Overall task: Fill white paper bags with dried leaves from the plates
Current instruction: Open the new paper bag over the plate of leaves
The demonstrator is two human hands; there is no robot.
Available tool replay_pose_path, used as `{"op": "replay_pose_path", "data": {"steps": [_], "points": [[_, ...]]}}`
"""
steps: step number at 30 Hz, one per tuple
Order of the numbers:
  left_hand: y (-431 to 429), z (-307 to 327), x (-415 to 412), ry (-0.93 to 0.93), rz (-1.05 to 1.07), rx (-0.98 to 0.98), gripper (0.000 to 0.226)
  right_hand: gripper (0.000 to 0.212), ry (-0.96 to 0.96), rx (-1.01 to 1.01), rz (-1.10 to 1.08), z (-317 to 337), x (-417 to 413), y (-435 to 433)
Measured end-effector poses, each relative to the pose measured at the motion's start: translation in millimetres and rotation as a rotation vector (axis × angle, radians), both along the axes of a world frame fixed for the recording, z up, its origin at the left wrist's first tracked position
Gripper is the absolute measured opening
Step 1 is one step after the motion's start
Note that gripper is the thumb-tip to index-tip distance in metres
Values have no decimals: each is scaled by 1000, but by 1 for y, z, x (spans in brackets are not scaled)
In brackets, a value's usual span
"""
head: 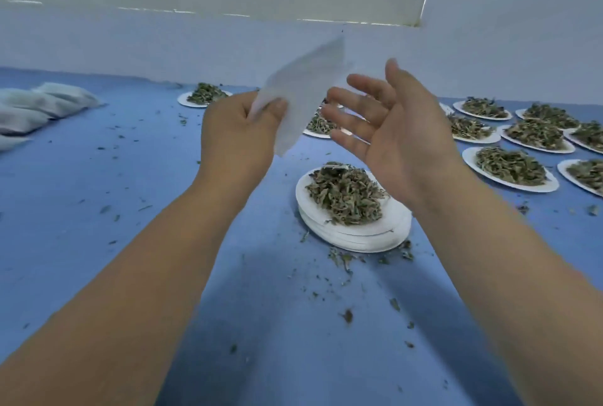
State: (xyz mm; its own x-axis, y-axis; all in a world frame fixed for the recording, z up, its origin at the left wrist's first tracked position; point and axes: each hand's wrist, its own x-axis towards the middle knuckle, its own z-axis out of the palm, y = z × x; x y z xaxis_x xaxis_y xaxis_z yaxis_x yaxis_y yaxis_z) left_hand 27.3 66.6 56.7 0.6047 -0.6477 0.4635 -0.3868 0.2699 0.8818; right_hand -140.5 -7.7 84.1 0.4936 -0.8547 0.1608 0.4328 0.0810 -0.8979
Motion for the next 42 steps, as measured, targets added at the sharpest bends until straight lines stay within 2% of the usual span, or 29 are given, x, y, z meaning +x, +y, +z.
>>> {"op": "replay_pose_path", "data": {"steps": [1,3,5,7,10,12,15,19,22,24,28,30,33,35,37,39,40,42], "points": [[0,-4,6,208,-39,-6,20,29,124,-118,-35,-4,6,1],[-2,-12,13,657,-167,-21,16,11,424,-506,-177,-15,18,3],[-4,-18,17,917,-259,-16,27,18,642,-874,-202,-25,29,6],[-9,-22,18,957,-355,8,35,30,727,-1101,-139,-34,39,10],[-13,-22,15,943,-351,40,38,28,740,-1255,-218,-38,54,16],[-13,-22,17,932,-291,17,39,26,790,-1221,-273,-35,61,20],[-12,-24,24,882,-137,33,36,33,853,-1188,-255,-34,65,23],[-9,-26,26,831,-21,78,29,36,814,-1341,-350,-36,69,23],[-6,-24,28,816,-35,58,24,16,765,-1369,-411,-40,74,22],[-5,-23,28,839,-65,69,25,7,758,-1302,-430,-43,73,20],[-1,-19,30,888,-27,-37,29,7,736,-1032,-445,-44,65,13],[4,-18,35,778,4,-115,33,7,674,-863,-414,-42,61,8],[11,-17,38,343,-20,-83,47,8,537,-632,-325,-39,57,3],[11,-20,35,0,-46,35,55,8,486,-580,-268,-38,53,0],[11,-24,33,-253,-33,112,45,6,474,-621,-207,-39,50,-3],[12,-25,36,-281,19,79,21,4,483,-663,-184,-40,49,-5],[14,-24,40,-230,20,61,17,4,486,-663,-190,-40,48,-7],[18,-21,45,-120,-65,76,23,4,491,-638,-200,-40,47,-9]]}}
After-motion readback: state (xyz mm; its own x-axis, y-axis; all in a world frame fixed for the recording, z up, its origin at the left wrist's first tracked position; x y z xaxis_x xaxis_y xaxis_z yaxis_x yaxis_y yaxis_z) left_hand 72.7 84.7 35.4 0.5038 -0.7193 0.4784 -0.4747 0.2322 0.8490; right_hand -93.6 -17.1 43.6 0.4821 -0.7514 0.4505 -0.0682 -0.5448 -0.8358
